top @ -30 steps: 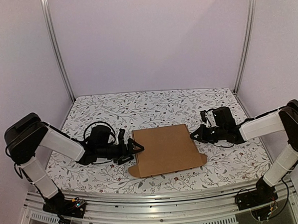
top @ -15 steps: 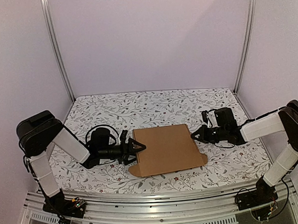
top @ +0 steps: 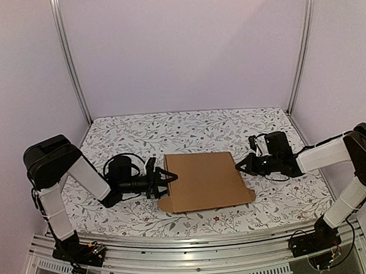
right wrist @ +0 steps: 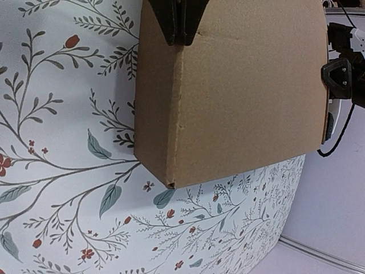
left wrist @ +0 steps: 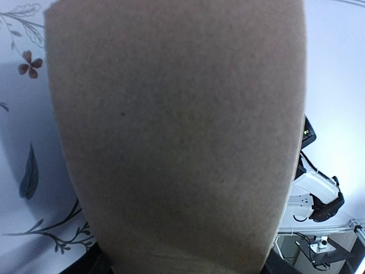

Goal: Fold the paper box

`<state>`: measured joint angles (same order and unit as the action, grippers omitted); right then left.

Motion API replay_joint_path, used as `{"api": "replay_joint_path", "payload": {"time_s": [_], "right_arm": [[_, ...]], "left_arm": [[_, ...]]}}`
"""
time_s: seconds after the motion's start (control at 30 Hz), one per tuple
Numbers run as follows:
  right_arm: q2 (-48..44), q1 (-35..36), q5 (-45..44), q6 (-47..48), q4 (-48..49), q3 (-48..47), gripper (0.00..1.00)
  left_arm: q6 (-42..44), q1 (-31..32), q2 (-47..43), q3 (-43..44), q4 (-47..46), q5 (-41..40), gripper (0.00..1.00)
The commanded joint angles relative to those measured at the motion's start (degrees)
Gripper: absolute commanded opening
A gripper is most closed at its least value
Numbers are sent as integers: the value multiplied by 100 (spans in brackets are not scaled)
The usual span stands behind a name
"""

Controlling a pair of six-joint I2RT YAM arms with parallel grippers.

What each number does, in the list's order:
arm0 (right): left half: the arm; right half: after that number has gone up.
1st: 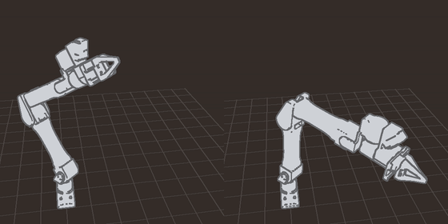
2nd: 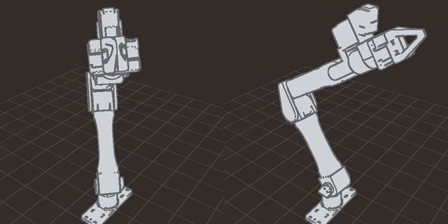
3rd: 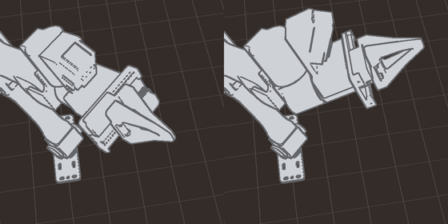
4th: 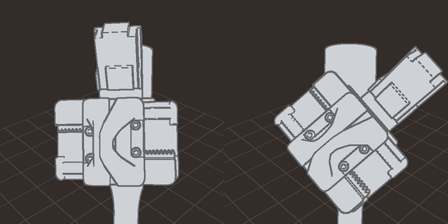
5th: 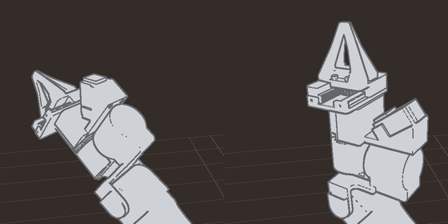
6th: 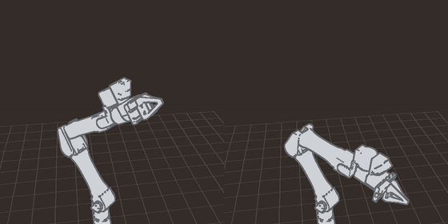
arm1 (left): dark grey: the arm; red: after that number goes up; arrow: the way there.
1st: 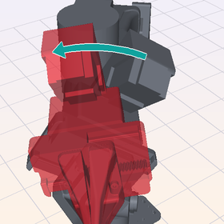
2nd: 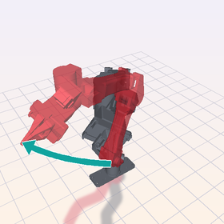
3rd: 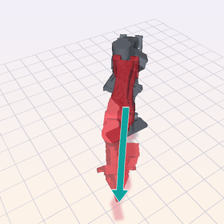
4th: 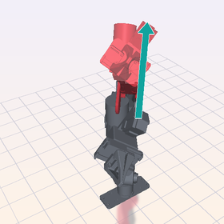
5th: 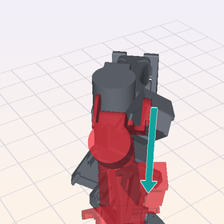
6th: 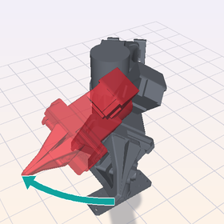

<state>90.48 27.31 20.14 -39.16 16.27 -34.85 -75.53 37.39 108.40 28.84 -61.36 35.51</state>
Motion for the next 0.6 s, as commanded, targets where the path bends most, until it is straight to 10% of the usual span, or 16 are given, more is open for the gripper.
{"api": "replay_joint_path", "payload": {"time_s": [0.0, 0.37, 0.57], "right_arm": [[20, -29, 5, 184, -1382, 307, 0], [-1274, -24, 268, 611, -2103, -123, 12], [-2393, -14, 201, 1359, -2918, -588, 38]], "left_arm": [[12, -138, -73, -38, -457, 273, 49], [-168, -399, -533, -233, -456, 565, 39], [-200, -535, -1009, -367, -139, 815, 38]]}}
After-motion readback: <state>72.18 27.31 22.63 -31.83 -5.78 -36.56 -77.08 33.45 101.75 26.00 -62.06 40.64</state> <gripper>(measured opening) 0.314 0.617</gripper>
